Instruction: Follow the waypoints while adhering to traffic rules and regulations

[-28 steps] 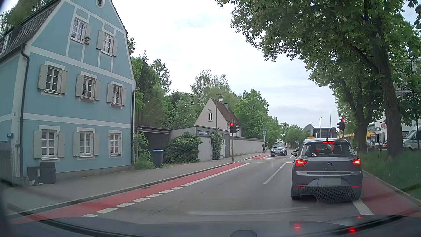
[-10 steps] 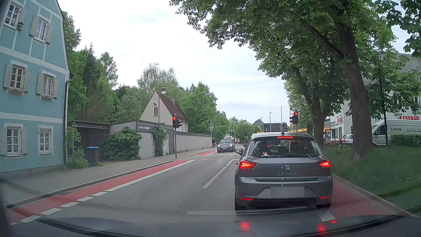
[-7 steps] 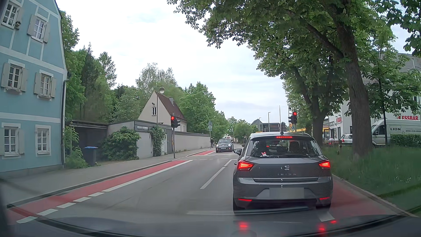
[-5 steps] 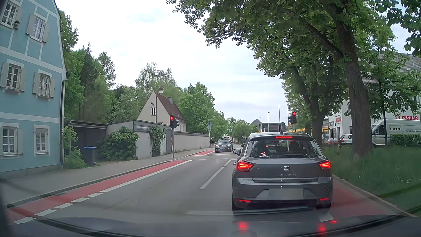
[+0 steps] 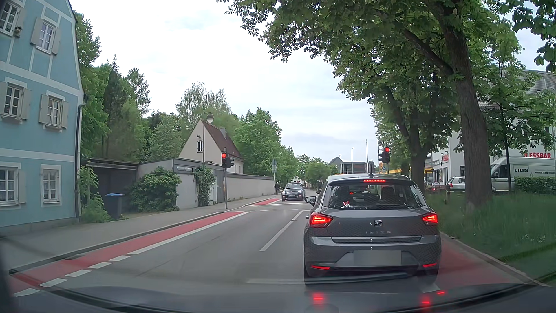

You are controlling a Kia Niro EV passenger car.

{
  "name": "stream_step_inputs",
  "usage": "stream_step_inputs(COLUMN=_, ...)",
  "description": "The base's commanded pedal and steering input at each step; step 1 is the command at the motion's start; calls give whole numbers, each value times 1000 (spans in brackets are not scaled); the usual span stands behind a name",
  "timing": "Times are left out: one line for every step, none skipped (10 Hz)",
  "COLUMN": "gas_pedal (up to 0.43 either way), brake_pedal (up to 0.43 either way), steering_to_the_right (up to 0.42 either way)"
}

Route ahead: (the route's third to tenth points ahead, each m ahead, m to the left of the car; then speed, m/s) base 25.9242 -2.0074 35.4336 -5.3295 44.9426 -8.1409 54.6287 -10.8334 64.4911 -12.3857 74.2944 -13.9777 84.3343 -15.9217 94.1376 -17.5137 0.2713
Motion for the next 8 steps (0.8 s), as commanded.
stream_step_inputs(gas_pedal=0, brake_pedal=146, steering_to_the_right=209)
stream_step_inputs(gas_pedal=0, brake_pedal=171, steering_to_the_right=224)
stream_step_inputs(gas_pedal=0, brake_pedal=183, steering_to_the_right=233)
stream_step_inputs(gas_pedal=0, brake_pedal=201, steering_to_the_right=234)
stream_step_inputs(gas_pedal=0, brake_pedal=213, steering_to_the_right=229)
stream_step_inputs(gas_pedal=0, brake_pedal=220, steering_to_the_right=220)
stream_step_inputs(gas_pedal=0, brake_pedal=220, steering_to_the_right=215)
stream_step_inputs(gas_pedal=0, brake_pedal=220, steering_to_the_right=211)
